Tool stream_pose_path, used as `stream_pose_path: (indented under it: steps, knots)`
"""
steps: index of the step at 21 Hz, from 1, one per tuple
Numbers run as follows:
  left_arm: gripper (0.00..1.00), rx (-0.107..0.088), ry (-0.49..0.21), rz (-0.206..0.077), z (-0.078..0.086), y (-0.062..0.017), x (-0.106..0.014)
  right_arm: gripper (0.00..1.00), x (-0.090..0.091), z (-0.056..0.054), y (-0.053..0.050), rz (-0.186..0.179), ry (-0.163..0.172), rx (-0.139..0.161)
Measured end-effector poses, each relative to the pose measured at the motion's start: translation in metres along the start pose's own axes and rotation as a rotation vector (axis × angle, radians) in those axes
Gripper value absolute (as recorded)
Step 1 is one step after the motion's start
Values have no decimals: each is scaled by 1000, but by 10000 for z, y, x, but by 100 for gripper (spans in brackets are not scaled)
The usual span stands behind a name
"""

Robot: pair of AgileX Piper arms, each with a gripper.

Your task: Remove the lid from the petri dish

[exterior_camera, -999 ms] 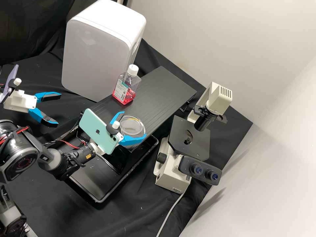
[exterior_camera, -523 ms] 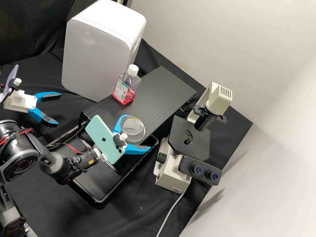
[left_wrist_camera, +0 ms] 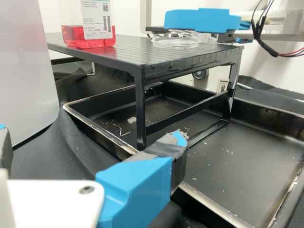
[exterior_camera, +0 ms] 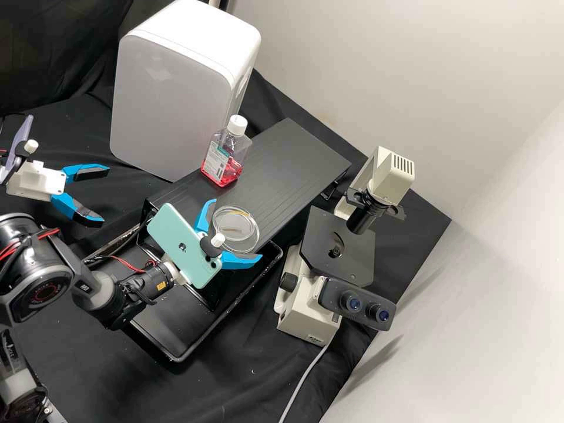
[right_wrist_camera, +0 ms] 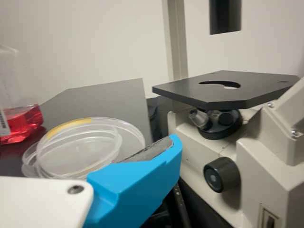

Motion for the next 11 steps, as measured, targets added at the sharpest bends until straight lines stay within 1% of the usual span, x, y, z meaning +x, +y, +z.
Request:
stream_pose_path:
  steps: [2, 11]
  knots:
    - [100, 1, 0, 0, 0, 0, 0, 100, 4, 7, -20, -10, -1, -1]
    - [100, 2, -8, -2, 20, -5, 2, 100, 6, 13, -24, -11, -4, 0]
